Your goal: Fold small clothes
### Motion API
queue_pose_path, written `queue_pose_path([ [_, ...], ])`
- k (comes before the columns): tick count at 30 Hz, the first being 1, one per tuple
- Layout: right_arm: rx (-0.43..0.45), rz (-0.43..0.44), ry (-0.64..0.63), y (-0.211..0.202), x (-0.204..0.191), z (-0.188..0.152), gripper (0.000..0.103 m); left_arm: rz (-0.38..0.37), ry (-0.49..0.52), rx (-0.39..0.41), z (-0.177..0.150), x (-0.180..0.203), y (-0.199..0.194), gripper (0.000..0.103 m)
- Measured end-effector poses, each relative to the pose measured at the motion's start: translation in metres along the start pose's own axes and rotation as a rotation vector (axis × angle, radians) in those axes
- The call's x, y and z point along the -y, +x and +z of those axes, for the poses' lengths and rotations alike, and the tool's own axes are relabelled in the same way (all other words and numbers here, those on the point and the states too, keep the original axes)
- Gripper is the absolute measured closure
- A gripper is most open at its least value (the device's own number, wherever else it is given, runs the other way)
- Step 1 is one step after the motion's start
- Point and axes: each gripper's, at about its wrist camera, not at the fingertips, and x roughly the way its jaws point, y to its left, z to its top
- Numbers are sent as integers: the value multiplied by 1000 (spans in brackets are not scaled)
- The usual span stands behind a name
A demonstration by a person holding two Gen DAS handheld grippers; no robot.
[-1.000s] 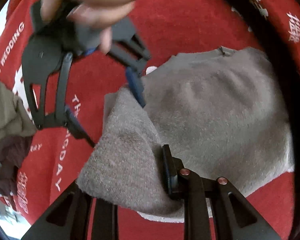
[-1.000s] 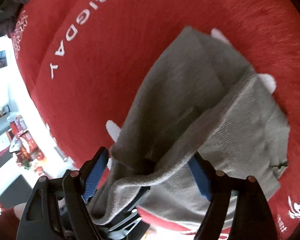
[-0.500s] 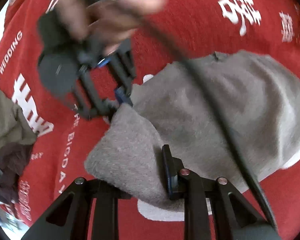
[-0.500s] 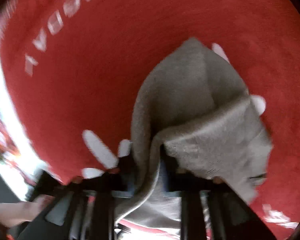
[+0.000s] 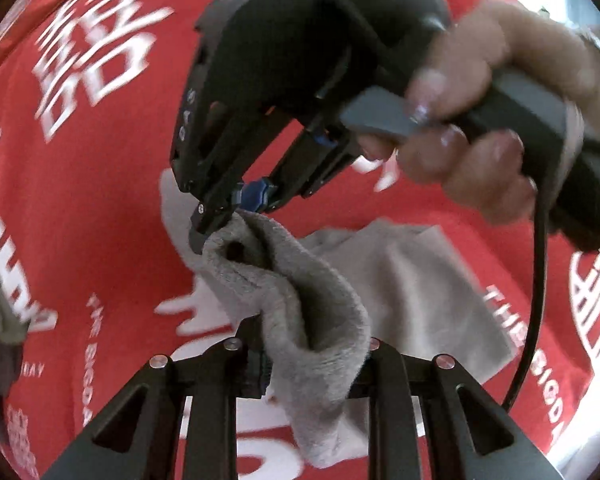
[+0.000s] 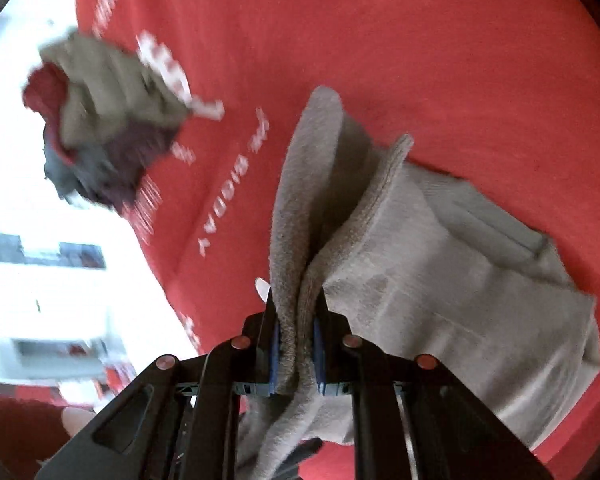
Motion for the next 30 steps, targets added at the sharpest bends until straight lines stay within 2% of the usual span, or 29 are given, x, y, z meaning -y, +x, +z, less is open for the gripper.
queue_pose_path([
  [3, 110, 31, 51, -44, 34, -32, 89, -55, 78, 14, 12, 40, 6, 79],
  [7, 191, 29, 164, -72, 95, -75, 88, -135, 167, -25, 12, 96, 29, 79],
  [11, 217, -5, 279, -73, 158, -120, 88, -183, 244, -101, -8, 143, 61, 79],
  [15, 205, -32, 417, -48, 217, -162, 88, -205, 305, -177, -35, 176, 84, 79],
  [20, 251, 3, 482, -35, 232, -184, 88, -196, 324, -190, -41, 184, 85, 79],
  [22, 249, -12, 474, -38, 232, -185, 87, -199, 297, -211, -36, 175, 84, 70],
  [24, 235, -28, 485, -40, 229, -183, 84, -189, 241, -216, -28, 160, 73, 26],
  [25, 227, -30, 501, -45, 229, -184, 82, -177, 217, -203, -21, 149, 67, 20],
  [26, 219, -26, 530, -48, 227, -186, 74, -169, 190, -192, -20, 138, 60, 19],
  [27, 220, -18, 543, -52, 225, -189, 58, -172, 173, -199, -20, 128, 57, 19],
  [29, 228, -4, 561, -60, 214, -202, 38, -179, 129, -233, -18, 104, 49, 18],
  [30, 228, 2, 565, -63, 210, -208, 38, -169, 106, -244, -17, 93, 47, 19],
])
